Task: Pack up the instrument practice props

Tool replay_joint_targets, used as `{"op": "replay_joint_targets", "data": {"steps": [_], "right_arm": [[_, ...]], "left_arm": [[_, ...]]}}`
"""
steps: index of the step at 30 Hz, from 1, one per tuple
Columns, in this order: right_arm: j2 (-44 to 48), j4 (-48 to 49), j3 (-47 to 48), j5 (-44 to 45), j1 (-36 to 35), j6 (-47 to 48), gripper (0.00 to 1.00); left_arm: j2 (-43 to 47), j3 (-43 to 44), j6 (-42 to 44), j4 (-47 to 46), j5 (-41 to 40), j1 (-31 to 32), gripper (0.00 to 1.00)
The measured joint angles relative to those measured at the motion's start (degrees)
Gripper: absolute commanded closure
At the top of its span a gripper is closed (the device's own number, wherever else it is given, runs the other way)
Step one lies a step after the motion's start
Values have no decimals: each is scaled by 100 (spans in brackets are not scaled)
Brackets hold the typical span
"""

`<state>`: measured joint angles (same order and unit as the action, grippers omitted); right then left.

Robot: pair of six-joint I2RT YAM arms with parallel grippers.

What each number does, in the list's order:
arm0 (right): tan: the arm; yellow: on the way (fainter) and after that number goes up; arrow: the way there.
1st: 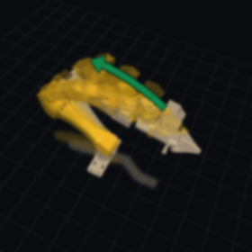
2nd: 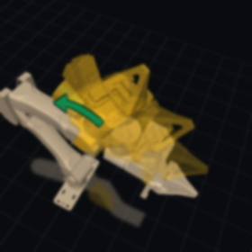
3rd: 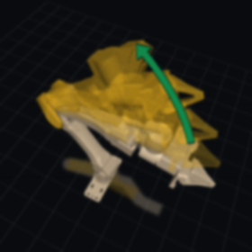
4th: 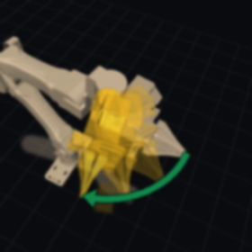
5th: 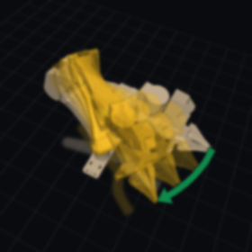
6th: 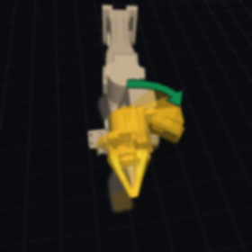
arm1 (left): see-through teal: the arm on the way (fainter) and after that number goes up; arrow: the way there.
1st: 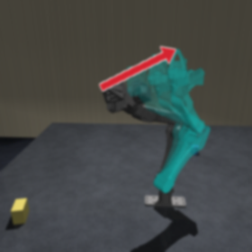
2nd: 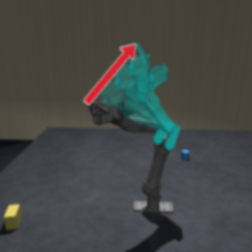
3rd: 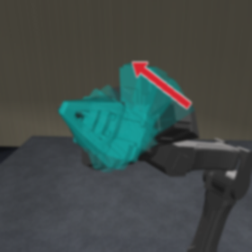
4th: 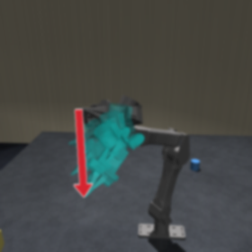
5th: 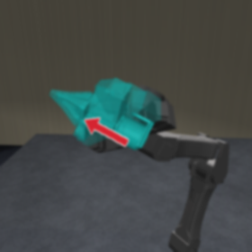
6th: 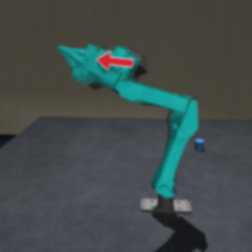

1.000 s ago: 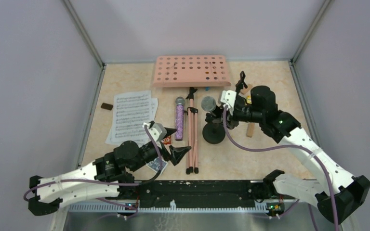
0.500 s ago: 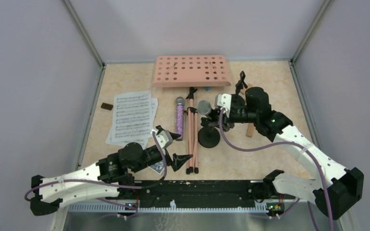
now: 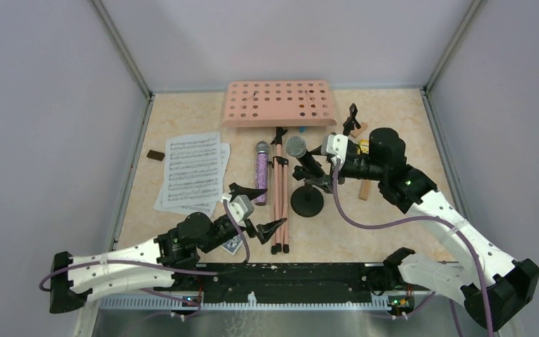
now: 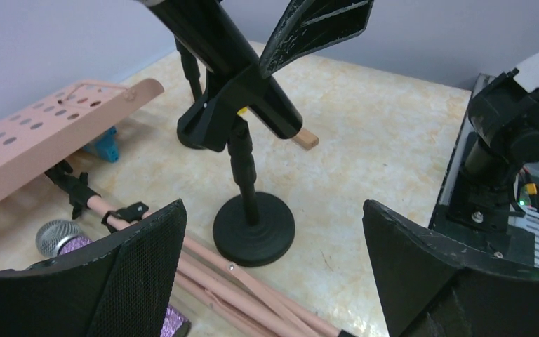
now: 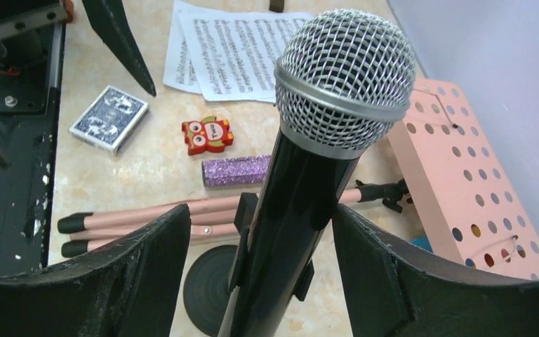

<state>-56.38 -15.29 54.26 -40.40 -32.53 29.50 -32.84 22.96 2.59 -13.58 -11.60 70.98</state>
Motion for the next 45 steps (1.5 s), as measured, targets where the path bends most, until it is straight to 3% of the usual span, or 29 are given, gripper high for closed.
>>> {"op": "replay_joint_targets", "data": {"steps": [4, 6, 10, 13, 17, 21, 24, 26, 32, 40, 45], "right_arm": [[0, 345, 0, 59, 0, -284, 27], [0, 553, 0, 129, 0, -474, 28], [-15, 732, 4, 267, 0, -699, 30], [-118, 758, 17, 442, 0, -785, 32], [-348, 758, 20, 645, 0, -833, 36], [-588, 728, 103, 732, 0, -885, 48], [-634, 763, 149, 699, 0, -960, 61], [-638, 796, 184, 629, 0, -999, 77], [-682, 782, 210, 361, 0, -918, 100], [-673, 695, 210, -79, 0, -492, 100], [-645, 612, 212, -243, 0, -304, 100]], "left_arm": [[-339, -201, 101, -798, 297, -354, 1], [-560, -282, 20, -1226, 754, -793, 1], [-920, -511, -372, -1910, 1766, -2293, 1], [-1237, -511, -444, -2297, 2465, -2778, 1], [-1569, -490, -278, -2507, 3289, -2846, 1], [-1744, -400, -28, -2551, 3853, -2861, 1], [-1825, -365, 131, -2621, 4109, -2865, 1], [-1926, -334, 197, -2691, 4181, -2870, 1], [-2430, -190, 201, -2949, 4131, -2920, 1], [-3370, 350, 103, -3329, 4094, -2973, 3], [-3851, 623, 9, -3477, 4332, -3036, 16]]}}
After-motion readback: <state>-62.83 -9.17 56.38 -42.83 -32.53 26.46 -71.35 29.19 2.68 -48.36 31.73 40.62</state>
